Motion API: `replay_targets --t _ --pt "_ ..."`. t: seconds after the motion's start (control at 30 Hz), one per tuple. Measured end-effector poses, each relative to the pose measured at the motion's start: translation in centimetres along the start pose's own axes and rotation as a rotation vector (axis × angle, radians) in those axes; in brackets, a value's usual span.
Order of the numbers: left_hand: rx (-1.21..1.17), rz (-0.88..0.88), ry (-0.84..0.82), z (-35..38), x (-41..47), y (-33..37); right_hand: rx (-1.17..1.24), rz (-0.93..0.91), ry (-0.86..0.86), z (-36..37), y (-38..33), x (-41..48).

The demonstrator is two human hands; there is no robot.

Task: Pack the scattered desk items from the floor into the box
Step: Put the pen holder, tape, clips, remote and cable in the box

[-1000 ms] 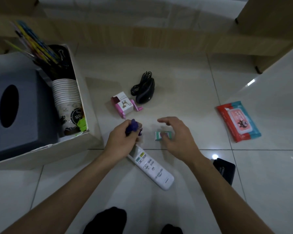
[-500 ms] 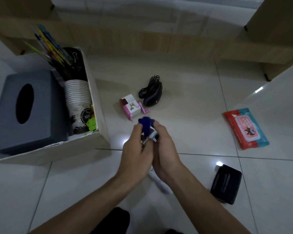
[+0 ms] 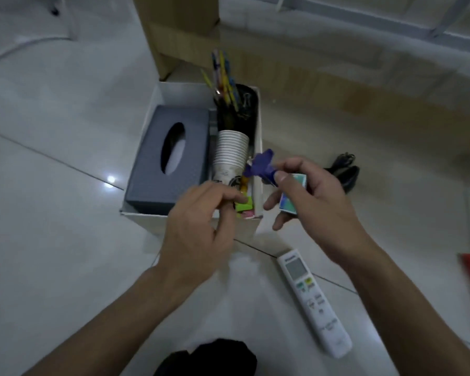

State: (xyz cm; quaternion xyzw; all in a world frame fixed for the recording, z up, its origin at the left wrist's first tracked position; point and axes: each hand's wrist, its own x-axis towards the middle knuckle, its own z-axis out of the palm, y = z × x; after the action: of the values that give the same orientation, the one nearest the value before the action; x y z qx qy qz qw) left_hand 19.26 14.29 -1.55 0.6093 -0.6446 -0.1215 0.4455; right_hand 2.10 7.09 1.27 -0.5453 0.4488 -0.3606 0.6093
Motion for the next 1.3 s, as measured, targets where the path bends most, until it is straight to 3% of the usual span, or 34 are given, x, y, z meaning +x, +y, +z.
replay_targets --t 0.17,0.37,0.5,0.73,1.03,1.17,1.3 --pt "0.197 0.001 -0.009 -1.4 -1.0 -4.3 -1.012 -0.245 -0.452 3.6 -2.5 5.1" --pt "0.178 0.015 0.043 -1.2 -1.8 -5.8 -1.595 -0.158 -0.815 7.2 -2.0 9.4" --pt "0.193 0.038 0.024 -1.4 -1.7 -6.0 -1.509 -0.131 -0.901 7.9 -0.6 10.0" --pt "0.214 0.054 0.012 -1.3 -1.6 -6.2 -1.285 0.079 -0.865 6.3 -0.3 10.9" --pt "0.212 0.058 0.000 -1.4 -1.6 -6.1 -1.344 -0.023 -0.713 6.3 0.0 10.3" --pt "0.214 0.051 0.001 -1.4 -1.6 -5.9 -1.533 -0.129 -0.600 6.9 -0.2 9.1" --pt "0.188 0.051 0.010 -1.3 -1.3 -5.5 -1.570 -0.178 -0.493 6.5 -1.2 8.2"
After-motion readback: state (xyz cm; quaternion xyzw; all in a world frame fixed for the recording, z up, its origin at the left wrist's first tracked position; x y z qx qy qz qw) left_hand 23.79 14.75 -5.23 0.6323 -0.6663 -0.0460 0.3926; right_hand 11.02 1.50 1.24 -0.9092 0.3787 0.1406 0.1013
